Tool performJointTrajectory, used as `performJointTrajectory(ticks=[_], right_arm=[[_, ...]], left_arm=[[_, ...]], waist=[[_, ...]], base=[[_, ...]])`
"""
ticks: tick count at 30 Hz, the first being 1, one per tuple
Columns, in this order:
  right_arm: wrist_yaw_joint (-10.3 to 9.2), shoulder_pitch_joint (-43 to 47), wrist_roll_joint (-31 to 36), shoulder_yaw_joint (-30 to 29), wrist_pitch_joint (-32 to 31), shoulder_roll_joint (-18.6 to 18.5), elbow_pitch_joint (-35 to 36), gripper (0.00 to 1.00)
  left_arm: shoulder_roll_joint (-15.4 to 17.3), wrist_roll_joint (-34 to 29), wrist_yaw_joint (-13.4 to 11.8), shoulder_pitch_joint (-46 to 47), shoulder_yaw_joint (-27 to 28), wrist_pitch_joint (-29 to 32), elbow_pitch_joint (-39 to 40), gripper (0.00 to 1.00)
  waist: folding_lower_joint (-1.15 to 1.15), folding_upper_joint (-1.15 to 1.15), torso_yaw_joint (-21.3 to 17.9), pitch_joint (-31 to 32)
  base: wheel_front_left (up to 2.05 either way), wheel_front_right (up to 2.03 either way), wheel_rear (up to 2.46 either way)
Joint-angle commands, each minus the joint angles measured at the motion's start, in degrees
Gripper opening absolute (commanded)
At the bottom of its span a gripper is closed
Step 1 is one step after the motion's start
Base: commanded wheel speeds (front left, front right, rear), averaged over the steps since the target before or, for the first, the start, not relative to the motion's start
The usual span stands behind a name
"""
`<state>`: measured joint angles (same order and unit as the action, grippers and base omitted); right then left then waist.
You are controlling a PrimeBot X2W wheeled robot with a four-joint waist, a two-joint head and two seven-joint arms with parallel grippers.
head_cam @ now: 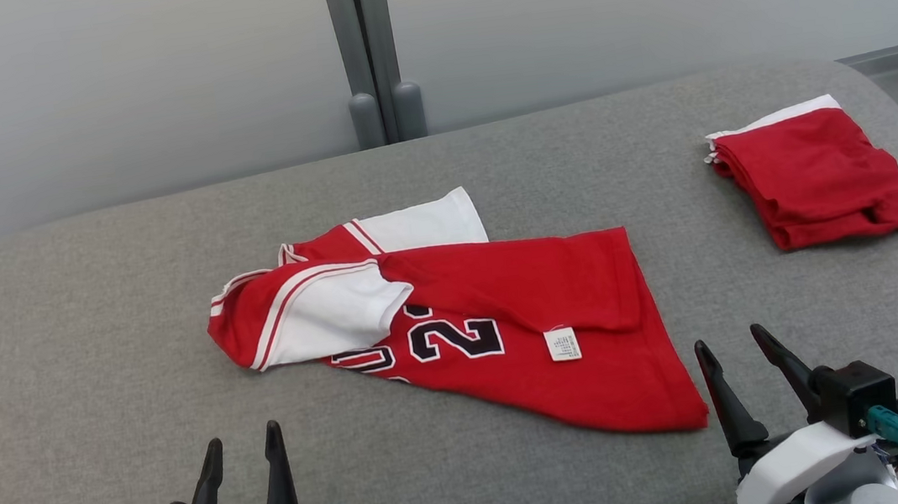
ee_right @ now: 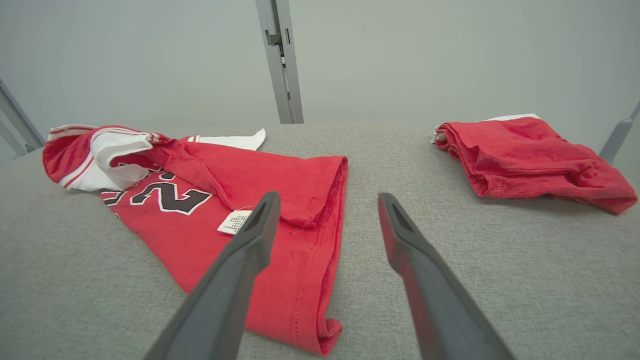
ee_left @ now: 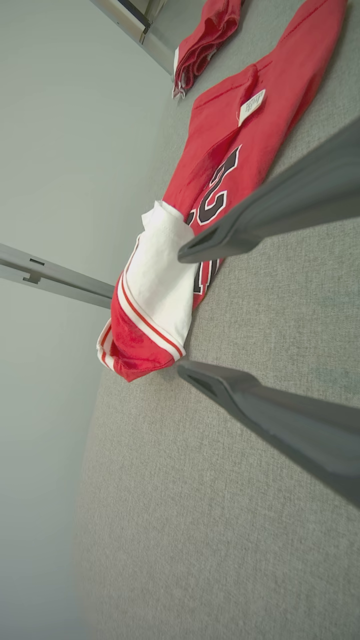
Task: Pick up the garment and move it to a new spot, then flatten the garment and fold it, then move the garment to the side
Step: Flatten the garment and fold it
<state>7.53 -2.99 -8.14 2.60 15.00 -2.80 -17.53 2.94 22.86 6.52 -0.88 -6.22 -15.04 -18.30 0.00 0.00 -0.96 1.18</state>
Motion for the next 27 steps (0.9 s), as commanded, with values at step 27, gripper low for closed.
performJointTrajectory(ticks=[27], right_arm=[[-0.09,-5.3,0.3,2.8,0.3,-0.2,0.2,1.0]], left_arm=[[0.1,7.2,-6.8,26.1,-17.4,0.0,-26.4,1.0]], waist=[[0.0,0.0,-7.7,-9.5]], base=[[0.0,0.0,0.0]])
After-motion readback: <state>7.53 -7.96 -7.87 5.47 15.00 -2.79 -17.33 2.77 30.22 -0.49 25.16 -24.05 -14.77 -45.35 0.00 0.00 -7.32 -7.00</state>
